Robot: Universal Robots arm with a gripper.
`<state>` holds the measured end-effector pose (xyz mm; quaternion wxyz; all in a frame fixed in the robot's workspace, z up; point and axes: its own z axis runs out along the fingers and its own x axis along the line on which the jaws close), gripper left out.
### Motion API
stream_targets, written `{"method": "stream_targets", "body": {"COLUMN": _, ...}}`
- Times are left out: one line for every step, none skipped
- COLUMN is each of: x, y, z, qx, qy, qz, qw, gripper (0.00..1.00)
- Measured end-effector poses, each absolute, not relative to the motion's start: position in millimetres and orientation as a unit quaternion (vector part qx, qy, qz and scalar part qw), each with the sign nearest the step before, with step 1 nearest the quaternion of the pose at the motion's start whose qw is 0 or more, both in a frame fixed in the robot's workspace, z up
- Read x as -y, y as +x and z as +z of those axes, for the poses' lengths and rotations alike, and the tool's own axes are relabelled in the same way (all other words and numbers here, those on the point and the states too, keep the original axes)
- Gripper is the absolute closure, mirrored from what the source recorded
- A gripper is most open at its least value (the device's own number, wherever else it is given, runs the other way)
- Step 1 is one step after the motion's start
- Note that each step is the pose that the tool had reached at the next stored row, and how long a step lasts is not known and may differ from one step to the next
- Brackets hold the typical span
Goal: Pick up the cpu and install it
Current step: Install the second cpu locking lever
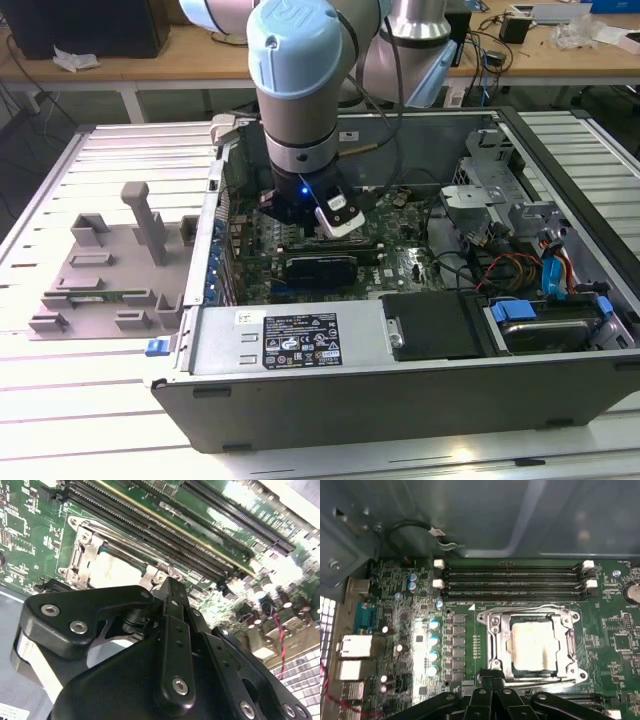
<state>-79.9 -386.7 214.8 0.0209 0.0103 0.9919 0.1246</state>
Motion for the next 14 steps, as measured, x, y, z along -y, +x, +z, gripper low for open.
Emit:
{"method": "stream_targets", "body": {"x": 385, "y": -79, "z": 215, "qx": -0.992, "qy": 0.013, "qz": 0.125, "qw": 0.021, "gripper": 0.89}}
{"method": "stream_targets", "body": {"x": 383, "y": -79, "z": 215, "qx": -0.992, "qy": 0.014, "qz": 0.125, "qw": 0.021, "gripper": 0.89}}
{"method": "stream_targets", "body": {"x": 380, "y": -79, "z": 215, "qx": -0.992, "qy": 0.016, "qz": 0.124, "qw": 0.022, "gripper": 0.89}}
{"method": "stream_targets", "body": {"x": 377, "y": -79, "z": 215, "qx": -0.992, "qy": 0.018, "qz": 0.124, "qw": 0.022, "gripper": 0.89}}
{"method": "stream_targets", "body": {"x": 375, "y": -78, "z": 215, "qx": -0.992, "qy": 0.020, "qz": 0.124, "qw": 0.022, "gripper": 0.89}}
{"method": "stream_targets", "body": {"x": 374, "y": -77, "z": 215, "qx": -0.992, "qy": 0.021, "qz": 0.124, "qw": 0.022, "gripper": 0.89}}
{"method": "stream_targets", "body": {"x": 372, "y": -75, "z": 215, "qx": -0.992, "qy": 0.022, "qz": 0.123, "qw": 0.022, "gripper": 0.89}}
{"method": "stream_targets", "body": {"x": 370, "y": -74, "z": 215, "qx": -0.992, "qy": 0.022, "qz": 0.122, "qw": 0.022, "gripper": 0.89}}
{"method": "stream_targets", "body": {"x": 368, "y": -71, "z": 215, "qx": -0.992, "qy": 0.023, "qz": 0.121, "qw": 0.023, "gripper": 0.89}}
{"method": "stream_targets", "body": {"x": 367, "y": -67, "z": 215, "qx": -0.992, "qy": 0.025, "qz": 0.118, "qw": 0.023, "gripper": 0.89}}
{"method": "stream_targets", "body": {"x": 366, "y": -63, "z": 215, "qx": -0.993, "qy": 0.026, "qz": 0.116, "qw": 0.023, "gripper": 0.89}}
{"method": "stream_targets", "body": {"x": 366, "y": -60, "z": 215, "qx": -0.993, "qy": 0.027, "qz": 0.114, "qw": 0.023, "gripper": 0.89}}
{"method": "stream_targets", "body": {"x": 365, "y": -55, "z": 215, "qx": -0.993, "qy": 0.028, "qz": 0.112, "qw": 0.023, "gripper": 0.89}}
{"method": "stream_targets", "body": {"x": 364, "y": -53, "z": 215, "qx": -0.993, "qy": 0.029, "qz": 0.111, "qw": 0.024, "gripper": 0.89}}
